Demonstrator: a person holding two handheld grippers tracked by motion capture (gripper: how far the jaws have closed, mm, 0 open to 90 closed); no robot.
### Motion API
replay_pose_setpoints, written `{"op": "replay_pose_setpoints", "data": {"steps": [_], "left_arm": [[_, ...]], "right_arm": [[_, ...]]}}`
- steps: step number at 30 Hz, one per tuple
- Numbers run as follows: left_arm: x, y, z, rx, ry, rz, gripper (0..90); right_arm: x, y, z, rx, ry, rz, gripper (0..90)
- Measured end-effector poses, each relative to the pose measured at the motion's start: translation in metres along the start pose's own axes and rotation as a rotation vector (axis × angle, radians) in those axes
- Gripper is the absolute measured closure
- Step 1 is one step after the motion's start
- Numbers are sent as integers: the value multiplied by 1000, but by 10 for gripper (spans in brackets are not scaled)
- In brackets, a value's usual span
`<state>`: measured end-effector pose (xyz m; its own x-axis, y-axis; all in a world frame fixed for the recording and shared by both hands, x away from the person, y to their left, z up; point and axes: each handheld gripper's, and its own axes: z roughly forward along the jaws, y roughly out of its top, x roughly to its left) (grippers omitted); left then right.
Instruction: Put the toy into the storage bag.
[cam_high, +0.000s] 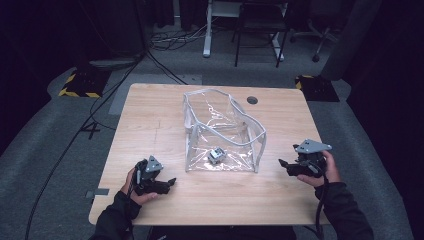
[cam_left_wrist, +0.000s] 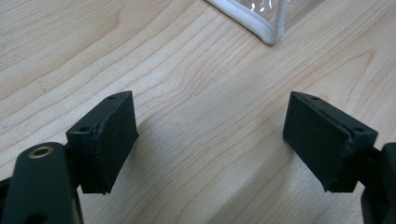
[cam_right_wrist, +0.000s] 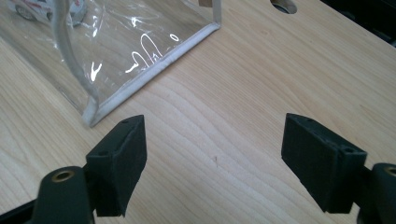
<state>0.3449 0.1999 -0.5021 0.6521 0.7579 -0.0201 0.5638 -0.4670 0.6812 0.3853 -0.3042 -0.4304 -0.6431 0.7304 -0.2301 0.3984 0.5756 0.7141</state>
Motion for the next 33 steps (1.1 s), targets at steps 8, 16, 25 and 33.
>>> {"op": "replay_pose_setpoints", "data": {"steps": [8, 16, 25, 33], "left_arm": [[0, 0, 0, 0, 0, 0, 180], [0, 0, 0, 0, 0, 0, 179], [0, 0, 0, 0, 0, 0, 180], [0, 0, 0, -2, 0, -2, 180]], "right_arm": [[2, -11, -2, 7, 4, 25, 230], [2, -23, -4, 19, -1, 41, 226], [3, -37, -6, 41, 11, 39, 223], [5, -48, -8, 58, 16, 50, 220]]}}
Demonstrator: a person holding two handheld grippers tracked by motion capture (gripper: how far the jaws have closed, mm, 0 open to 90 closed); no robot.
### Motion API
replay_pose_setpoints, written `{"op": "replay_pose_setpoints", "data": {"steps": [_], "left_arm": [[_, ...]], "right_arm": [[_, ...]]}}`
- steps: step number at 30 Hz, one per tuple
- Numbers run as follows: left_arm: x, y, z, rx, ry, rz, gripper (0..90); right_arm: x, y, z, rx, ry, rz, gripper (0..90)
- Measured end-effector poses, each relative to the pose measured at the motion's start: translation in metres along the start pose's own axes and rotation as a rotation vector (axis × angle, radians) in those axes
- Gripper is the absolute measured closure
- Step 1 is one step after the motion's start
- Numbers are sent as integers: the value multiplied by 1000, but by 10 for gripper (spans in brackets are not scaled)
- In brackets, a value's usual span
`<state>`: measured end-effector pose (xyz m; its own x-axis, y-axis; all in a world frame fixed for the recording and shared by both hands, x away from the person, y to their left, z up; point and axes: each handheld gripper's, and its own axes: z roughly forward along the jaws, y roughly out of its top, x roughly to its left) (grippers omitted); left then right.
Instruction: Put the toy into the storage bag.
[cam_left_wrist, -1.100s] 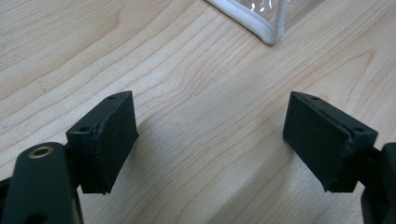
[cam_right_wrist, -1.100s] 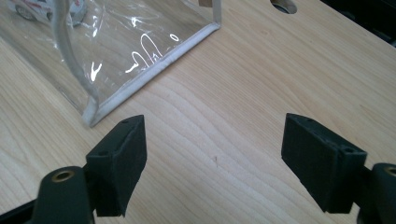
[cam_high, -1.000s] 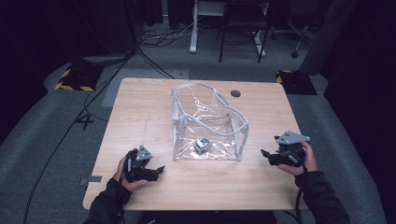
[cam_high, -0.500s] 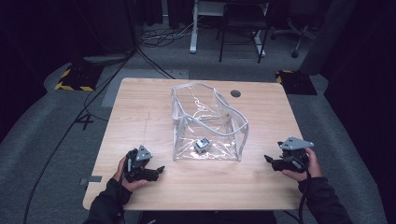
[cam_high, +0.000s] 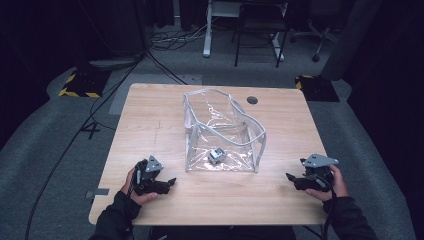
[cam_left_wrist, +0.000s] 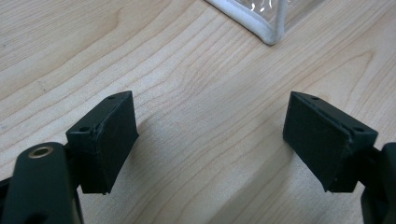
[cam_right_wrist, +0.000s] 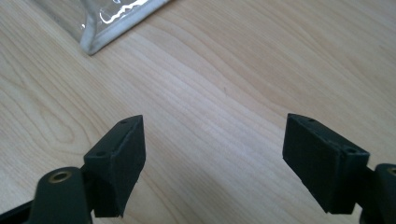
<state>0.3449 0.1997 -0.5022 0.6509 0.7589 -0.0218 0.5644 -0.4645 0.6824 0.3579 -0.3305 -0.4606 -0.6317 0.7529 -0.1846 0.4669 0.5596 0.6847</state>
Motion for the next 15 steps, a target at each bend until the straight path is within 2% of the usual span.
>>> {"op": "replay_pose_setpoints", "data": {"steps": [15], "left_arm": [[0, 0, 0, 2, 0, 2, 180]], "right_arm": [[1, -30, 0, 27, 6, 60, 215]]}}
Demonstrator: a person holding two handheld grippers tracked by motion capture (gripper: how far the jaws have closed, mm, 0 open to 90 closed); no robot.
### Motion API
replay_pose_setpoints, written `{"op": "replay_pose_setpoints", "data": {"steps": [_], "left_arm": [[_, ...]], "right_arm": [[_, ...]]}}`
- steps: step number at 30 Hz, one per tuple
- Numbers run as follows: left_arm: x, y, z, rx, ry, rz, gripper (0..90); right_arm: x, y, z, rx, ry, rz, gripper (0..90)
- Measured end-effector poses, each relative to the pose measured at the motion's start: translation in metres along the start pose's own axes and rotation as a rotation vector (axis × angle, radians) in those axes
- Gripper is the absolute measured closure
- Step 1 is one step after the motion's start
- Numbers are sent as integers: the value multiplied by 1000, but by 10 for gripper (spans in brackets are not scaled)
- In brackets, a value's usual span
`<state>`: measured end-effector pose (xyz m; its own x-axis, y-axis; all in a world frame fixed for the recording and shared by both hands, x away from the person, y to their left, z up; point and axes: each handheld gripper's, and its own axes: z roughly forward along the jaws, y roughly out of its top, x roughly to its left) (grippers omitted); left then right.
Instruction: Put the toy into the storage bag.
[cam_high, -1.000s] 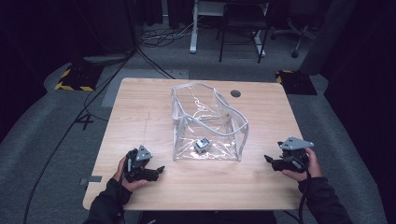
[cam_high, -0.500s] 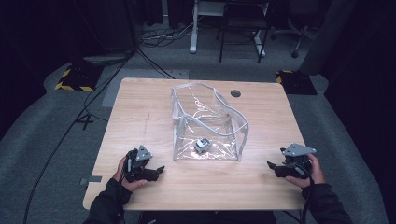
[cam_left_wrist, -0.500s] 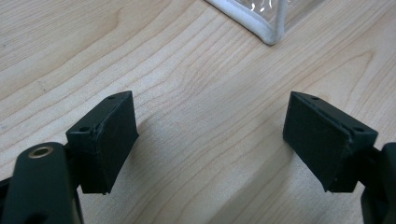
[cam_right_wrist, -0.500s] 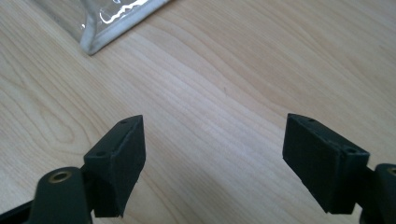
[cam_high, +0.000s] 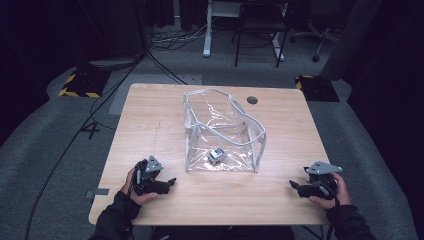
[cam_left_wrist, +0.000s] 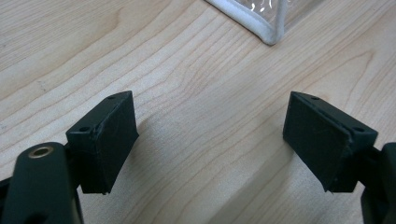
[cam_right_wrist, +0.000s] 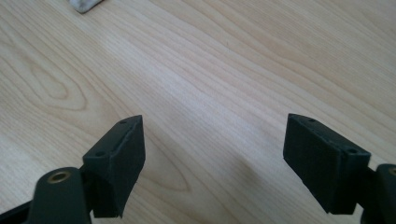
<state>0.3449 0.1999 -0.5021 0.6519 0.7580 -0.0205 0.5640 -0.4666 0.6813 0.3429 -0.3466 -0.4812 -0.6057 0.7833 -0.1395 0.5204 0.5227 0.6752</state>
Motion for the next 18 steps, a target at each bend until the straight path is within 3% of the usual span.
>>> {"op": "replay_pose_setpoints", "data": {"steps": [9, 18], "left_arm": [[0, 0, 0, 0, 0, 0, 179], [0, 0, 0, -2, -1, -4, 177]], "right_arm": [[0, -19, -2, -7, 12, 11, 210], [-4, -37, -9, -55, 44, 114, 181]]}}
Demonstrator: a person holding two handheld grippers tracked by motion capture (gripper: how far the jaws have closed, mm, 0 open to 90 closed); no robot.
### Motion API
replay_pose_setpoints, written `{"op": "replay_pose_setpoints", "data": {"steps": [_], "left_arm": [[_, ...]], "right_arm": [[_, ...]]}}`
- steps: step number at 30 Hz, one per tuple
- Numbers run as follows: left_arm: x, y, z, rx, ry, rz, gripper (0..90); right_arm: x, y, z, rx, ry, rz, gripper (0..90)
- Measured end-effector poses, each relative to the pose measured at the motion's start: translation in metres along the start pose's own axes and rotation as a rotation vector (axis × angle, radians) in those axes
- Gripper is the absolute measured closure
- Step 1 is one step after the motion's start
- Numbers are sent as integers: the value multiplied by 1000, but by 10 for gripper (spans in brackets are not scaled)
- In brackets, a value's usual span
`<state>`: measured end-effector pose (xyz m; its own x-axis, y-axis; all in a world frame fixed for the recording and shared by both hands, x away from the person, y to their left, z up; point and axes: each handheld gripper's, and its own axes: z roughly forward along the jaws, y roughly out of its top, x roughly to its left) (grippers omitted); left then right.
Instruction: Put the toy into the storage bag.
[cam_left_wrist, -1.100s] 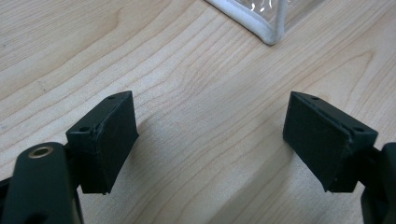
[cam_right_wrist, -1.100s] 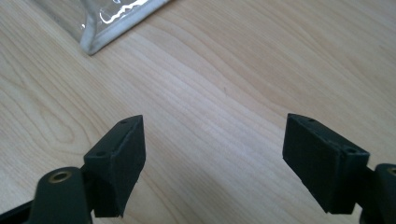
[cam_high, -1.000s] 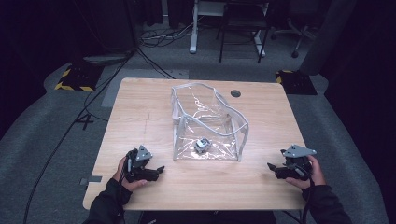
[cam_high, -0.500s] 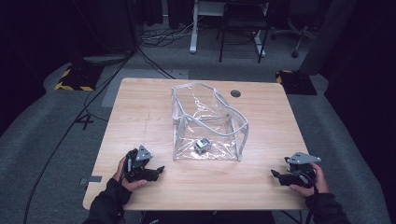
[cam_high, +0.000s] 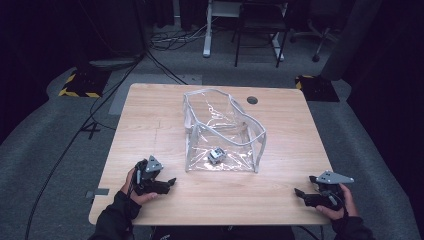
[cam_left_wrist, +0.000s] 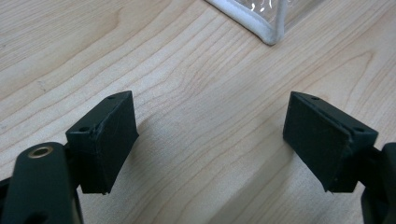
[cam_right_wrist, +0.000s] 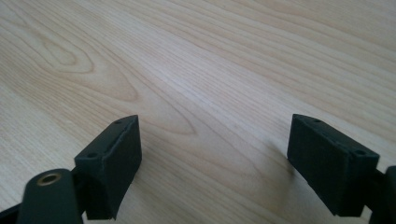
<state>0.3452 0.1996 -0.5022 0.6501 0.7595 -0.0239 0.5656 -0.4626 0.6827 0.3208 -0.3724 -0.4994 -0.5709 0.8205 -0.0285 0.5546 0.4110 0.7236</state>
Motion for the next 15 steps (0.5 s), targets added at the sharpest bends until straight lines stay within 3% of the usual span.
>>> {"op": "replay_pose_setpoints", "data": {"steps": [4, 15], "left_arm": [[0, 0, 0, 0, 0, -3, 174], [0, 0, 1, -2, -1, -7, 171]], "right_arm": [[-5, -8, -2, -28, 9, 21, 172], [-7, -9, -4, -28, 1, 23, 171]]}}
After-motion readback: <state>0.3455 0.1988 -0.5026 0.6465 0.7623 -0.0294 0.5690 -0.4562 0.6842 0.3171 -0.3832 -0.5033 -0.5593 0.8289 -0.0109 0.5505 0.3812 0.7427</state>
